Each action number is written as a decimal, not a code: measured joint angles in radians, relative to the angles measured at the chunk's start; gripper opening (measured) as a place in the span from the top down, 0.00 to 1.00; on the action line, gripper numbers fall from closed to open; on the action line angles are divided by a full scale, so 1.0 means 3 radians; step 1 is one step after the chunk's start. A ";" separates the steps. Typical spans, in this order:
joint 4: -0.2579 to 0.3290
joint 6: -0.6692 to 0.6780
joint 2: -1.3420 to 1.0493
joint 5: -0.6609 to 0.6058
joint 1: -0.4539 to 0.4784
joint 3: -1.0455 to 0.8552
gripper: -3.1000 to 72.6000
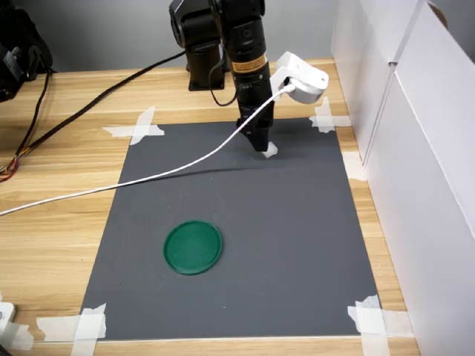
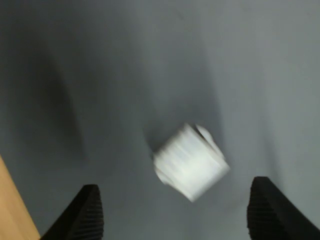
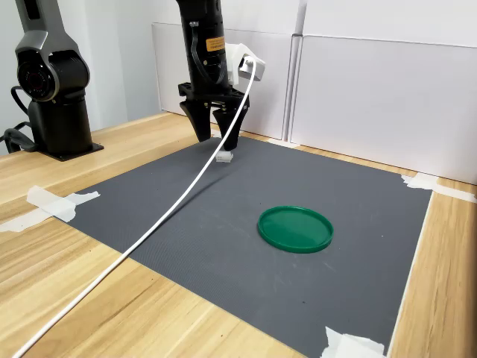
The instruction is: Grasp a white terminal and put it in the green lid.
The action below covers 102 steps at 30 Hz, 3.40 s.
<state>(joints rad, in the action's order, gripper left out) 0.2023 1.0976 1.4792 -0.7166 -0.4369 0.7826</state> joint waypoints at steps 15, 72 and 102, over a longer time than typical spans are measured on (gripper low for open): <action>0.0069 0.0032 0.0324 0.0152 0.0000 0.0000 0.06; -0.0327 -0.0470 0.0949 -0.0914 0.1609 0.2017 0.48; -0.0115 -0.0107 0.1680 -0.0906 0.1609 0.2531 0.33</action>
<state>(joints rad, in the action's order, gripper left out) 0.1679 1.0655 1.9833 -0.9884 0.0457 1.5420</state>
